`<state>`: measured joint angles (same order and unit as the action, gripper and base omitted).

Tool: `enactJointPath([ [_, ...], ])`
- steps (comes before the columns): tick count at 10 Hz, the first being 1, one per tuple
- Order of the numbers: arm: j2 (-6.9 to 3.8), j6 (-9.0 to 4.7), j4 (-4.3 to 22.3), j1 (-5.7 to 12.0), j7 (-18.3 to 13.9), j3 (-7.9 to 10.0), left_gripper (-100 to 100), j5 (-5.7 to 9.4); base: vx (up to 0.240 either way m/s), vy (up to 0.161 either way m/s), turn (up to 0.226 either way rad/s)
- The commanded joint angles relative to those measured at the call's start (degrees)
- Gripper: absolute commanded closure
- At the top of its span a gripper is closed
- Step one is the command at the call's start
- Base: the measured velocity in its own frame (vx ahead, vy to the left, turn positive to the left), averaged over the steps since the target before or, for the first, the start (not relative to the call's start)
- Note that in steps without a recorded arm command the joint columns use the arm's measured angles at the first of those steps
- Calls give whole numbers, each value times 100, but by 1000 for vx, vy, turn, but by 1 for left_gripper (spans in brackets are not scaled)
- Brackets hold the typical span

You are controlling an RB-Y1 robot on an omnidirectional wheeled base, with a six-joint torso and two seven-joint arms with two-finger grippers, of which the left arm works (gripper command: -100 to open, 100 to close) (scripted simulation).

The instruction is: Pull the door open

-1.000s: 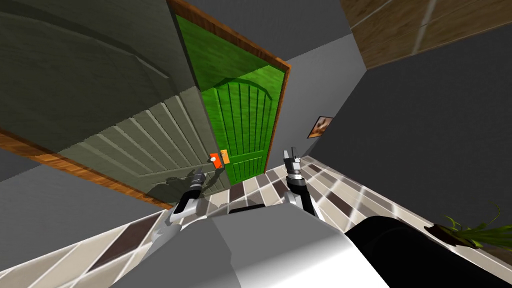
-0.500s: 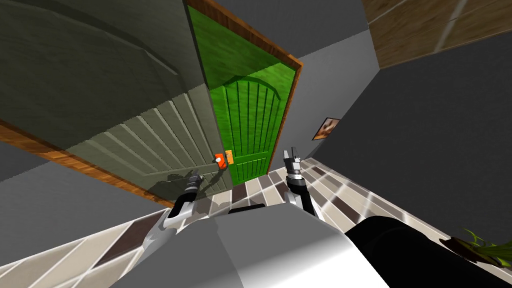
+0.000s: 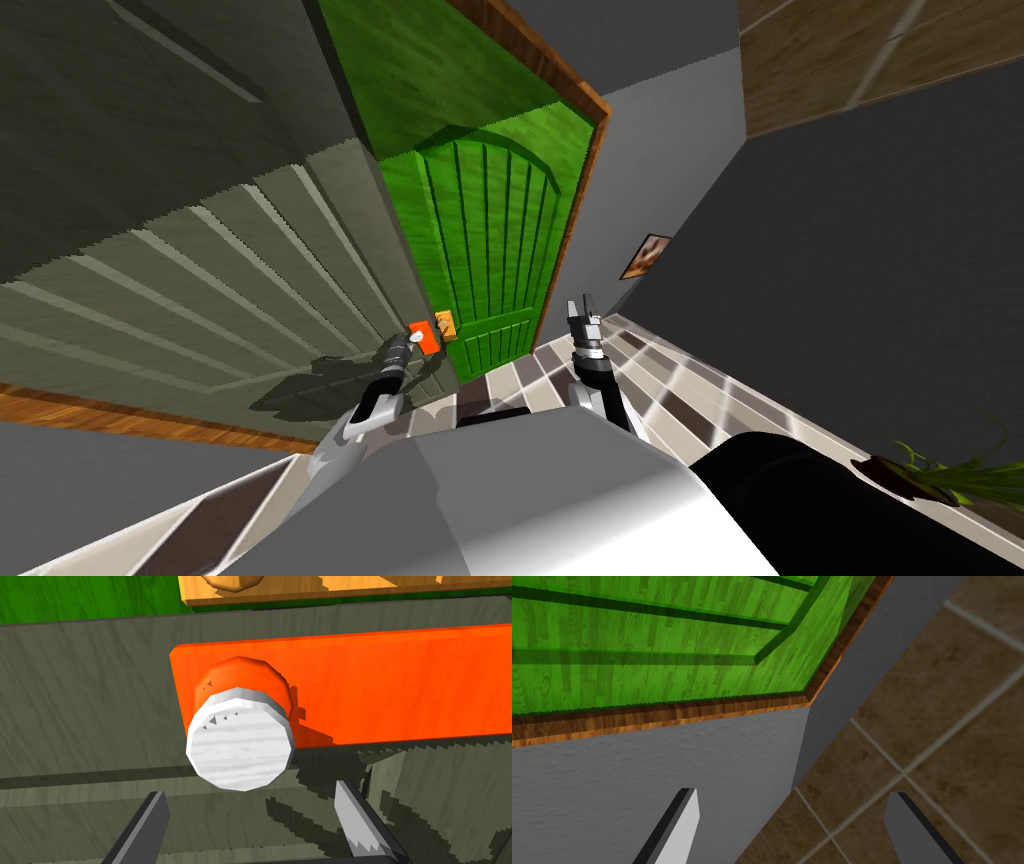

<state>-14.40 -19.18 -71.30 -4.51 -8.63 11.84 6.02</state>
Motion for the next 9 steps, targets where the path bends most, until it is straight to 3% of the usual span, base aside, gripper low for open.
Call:
enactJointPath([
  [1, 0, 0, 0, 0, 0, 0, -100, 0, 101, -57, -33],
  [2, 0, 0, 0, 0, 0, 0, 100, 0, -13, 11, 36],
  [7, 0, 0, 0, 0, 0, 0, 100, 0, -19, 8, -7],
  [9, -68, 4, 20, -110, -36, 14, 100, 10, -195, 72, 51],
])
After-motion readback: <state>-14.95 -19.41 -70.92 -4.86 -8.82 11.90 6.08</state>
